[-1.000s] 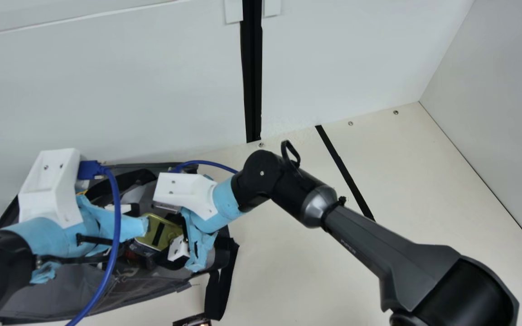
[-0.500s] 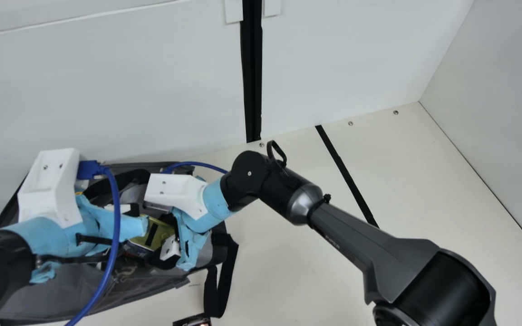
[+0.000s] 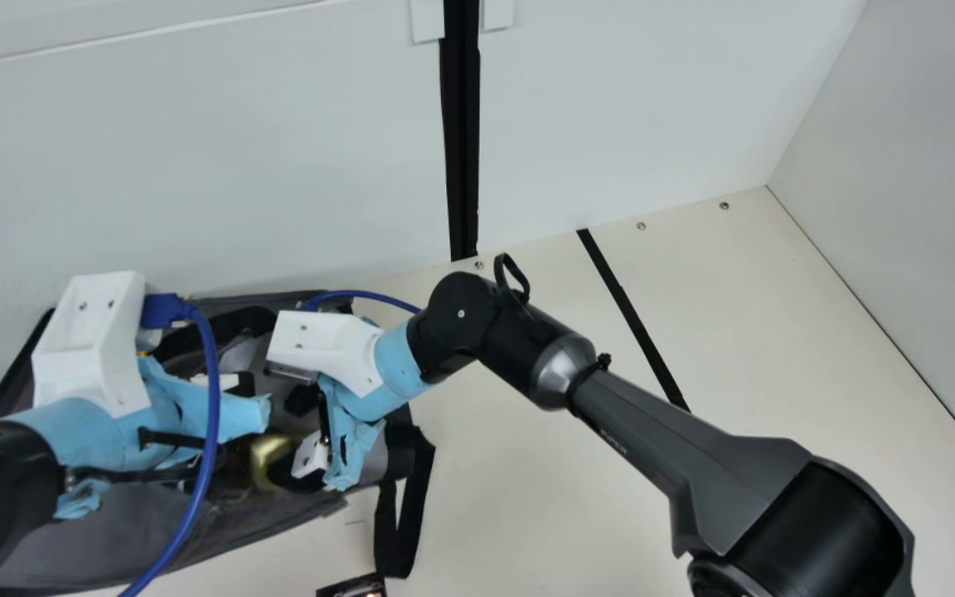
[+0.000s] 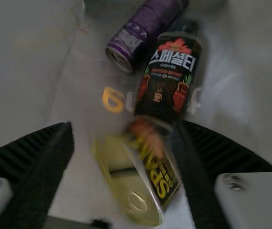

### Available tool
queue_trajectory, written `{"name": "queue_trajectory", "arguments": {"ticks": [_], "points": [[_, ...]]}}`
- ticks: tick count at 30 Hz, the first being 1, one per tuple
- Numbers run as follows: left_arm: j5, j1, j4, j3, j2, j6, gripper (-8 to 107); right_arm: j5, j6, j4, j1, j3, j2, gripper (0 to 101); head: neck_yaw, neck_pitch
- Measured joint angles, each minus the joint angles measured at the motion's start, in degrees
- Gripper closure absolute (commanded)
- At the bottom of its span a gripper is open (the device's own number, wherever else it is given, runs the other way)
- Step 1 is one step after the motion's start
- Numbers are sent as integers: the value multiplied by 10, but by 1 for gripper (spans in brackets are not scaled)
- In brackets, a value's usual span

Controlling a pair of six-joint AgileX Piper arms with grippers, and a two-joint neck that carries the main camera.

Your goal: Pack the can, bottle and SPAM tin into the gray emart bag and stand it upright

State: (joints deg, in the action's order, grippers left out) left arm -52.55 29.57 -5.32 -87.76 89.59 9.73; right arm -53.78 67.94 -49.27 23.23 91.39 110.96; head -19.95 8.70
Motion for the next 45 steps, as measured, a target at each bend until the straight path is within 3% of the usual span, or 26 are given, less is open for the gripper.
{"name": "queue_trajectory", "arguments": {"ticks": [2, 27, 45], "points": [[0, 0, 0, 0, 0, 0, 107, 0, 1, 1, -2, -4, -4, 6, 1, 0], [0, 0, 0, 0, 0, 0, 107, -25, 43, -4, -70, -89, -104, 6, 1, 0], [0, 0, 0, 0, 0, 0, 107, -78, 94, -10, -166, -151, -194, 6, 1, 0]]}}
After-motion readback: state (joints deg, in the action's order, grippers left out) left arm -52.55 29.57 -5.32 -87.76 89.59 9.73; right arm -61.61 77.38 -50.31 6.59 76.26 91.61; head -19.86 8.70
